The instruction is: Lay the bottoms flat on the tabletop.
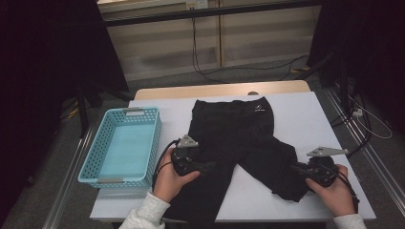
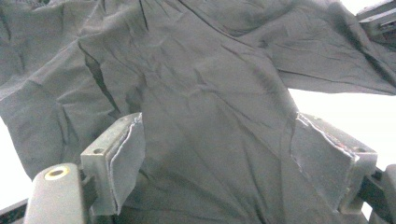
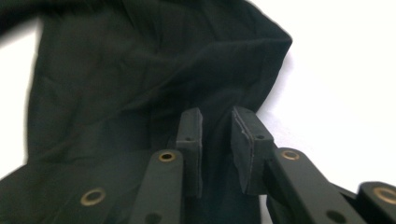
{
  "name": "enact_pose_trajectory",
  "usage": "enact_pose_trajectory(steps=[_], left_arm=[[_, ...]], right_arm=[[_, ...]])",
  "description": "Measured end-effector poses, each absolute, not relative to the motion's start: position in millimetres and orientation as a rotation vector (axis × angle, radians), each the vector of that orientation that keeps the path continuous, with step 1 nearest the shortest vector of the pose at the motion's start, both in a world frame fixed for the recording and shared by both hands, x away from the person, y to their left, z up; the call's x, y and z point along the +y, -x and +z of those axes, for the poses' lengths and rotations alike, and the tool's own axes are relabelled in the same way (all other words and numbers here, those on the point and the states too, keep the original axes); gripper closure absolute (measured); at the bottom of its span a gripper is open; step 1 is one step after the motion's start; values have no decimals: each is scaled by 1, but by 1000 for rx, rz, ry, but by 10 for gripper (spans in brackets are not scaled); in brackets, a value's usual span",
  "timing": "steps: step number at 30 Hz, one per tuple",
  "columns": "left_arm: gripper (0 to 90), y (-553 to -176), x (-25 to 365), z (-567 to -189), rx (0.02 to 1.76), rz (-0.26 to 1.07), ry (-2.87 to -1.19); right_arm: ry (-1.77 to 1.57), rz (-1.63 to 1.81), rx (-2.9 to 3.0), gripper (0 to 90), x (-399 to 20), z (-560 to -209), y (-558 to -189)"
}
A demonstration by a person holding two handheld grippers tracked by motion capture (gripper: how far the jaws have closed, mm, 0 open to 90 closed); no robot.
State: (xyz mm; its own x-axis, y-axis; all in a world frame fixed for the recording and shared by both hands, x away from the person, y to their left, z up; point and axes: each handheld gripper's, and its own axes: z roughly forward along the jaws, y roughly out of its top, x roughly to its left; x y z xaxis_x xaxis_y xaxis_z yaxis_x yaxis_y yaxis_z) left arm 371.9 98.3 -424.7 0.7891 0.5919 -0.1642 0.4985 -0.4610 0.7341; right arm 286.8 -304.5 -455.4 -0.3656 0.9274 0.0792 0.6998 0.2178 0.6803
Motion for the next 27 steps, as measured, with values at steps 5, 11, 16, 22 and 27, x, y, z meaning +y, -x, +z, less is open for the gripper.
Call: enact_pose_trajectory(steps=[5, 11, 16, 22, 27], left_arm=[[189, -369, 97, -424, 801, 150, -2148], [188, -367, 98, -421, 798, 156, -2144], [188, -370, 99, -422, 806, 159, -2145], [189, -371, 93, -423, 790, 150, -2150], [188, -373, 88, -425, 780, 143, -2165]], right_arm=[[-1476, 905, 2165, 863, -304, -456, -288], [-1491, 907, 2146, 899, -305, -453, -289], [-1504, 998, 2089, 896, -315, -437, -283], [-1577, 1050, 2021, 896, -339, -438, -281], [-1622, 1095, 1989, 895, -360, -446, -285]])
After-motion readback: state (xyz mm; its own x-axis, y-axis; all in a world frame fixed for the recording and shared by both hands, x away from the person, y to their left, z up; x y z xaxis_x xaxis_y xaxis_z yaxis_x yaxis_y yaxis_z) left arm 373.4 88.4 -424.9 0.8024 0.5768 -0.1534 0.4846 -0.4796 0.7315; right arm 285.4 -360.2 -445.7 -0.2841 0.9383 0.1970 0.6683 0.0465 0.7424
